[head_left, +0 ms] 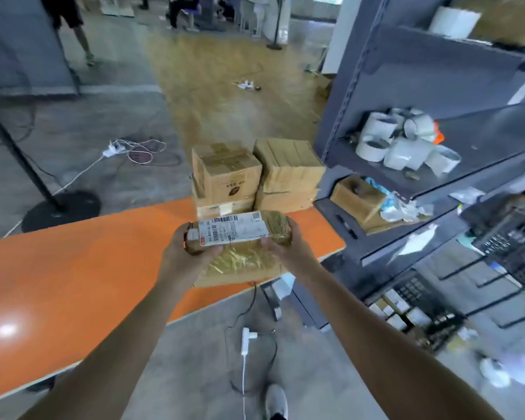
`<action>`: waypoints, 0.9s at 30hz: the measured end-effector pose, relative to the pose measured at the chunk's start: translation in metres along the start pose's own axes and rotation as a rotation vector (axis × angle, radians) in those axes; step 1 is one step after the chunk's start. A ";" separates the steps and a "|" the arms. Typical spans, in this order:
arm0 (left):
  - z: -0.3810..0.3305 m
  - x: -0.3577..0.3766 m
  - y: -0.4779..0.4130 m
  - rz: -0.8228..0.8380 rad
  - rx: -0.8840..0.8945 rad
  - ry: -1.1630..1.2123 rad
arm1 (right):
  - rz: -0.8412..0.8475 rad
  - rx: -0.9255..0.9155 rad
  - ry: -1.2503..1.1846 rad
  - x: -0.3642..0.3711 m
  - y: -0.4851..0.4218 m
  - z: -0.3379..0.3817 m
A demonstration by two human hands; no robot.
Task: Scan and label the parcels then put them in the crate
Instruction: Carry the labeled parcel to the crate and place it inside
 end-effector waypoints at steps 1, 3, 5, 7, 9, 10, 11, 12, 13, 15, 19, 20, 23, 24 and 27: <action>0.003 0.006 0.007 0.051 0.022 -0.002 | -0.055 0.020 0.022 -0.012 0.015 -0.008; 0.007 0.021 0.032 0.173 0.066 -0.003 | -0.153 0.083 0.060 -0.037 0.048 -0.027; 0.011 0.037 0.055 0.275 0.089 0.018 | -0.228 0.138 0.070 -0.061 0.082 -0.047; 0.003 0.050 0.081 0.355 0.106 0.020 | -0.302 0.193 0.092 -0.088 0.112 -0.061; -0.006 0.065 0.109 0.449 0.147 0.007 | -0.373 0.226 0.116 -0.119 0.140 -0.072; -0.009 0.074 0.122 0.488 0.176 -0.006 | -0.402 0.237 0.117 -0.133 0.154 -0.080; -0.015 0.080 0.138 0.517 0.205 -0.009 | -0.425 0.258 0.121 -0.148 0.168 -0.086; -0.020 0.087 0.152 0.532 0.225 -0.021 | -0.452 0.275 0.130 -0.162 0.182 -0.091; -0.024 0.093 0.167 0.550 0.236 -0.023 | -0.485 0.287 0.127 -0.175 0.196 -0.097; -0.031 0.107 0.198 0.606 0.246 -0.038 | -0.547 0.317 0.094 -0.199 0.221 -0.111; -0.044 0.138 0.267 0.730 0.321 -0.081 | -0.662 0.381 0.041 -0.247 0.273 -0.155; -0.047 0.147 0.287 0.751 0.334 -0.102 | -0.686 0.401 0.046 -0.260 0.289 -0.160; -0.057 0.175 0.357 0.801 0.385 -0.146 | -0.763 0.419 0.064 -0.310 0.335 -0.186; -0.060 0.185 0.383 0.820 0.403 -0.151 | -0.794 0.428 0.069 -0.330 0.351 -0.202; -0.064 0.224 0.471 0.892 0.411 -0.152 | -0.868 0.413 0.091 -0.399 0.397 -0.250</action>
Point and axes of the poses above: each hand's wrist, its own y-axis away from the middle knuckle, its own x-axis out of the palm, z = x × y, the point moved 4 cm from there along -y, towards the middle knuckle, and after that the axes turned 15 degrees about -z, right-handed, at the moved point
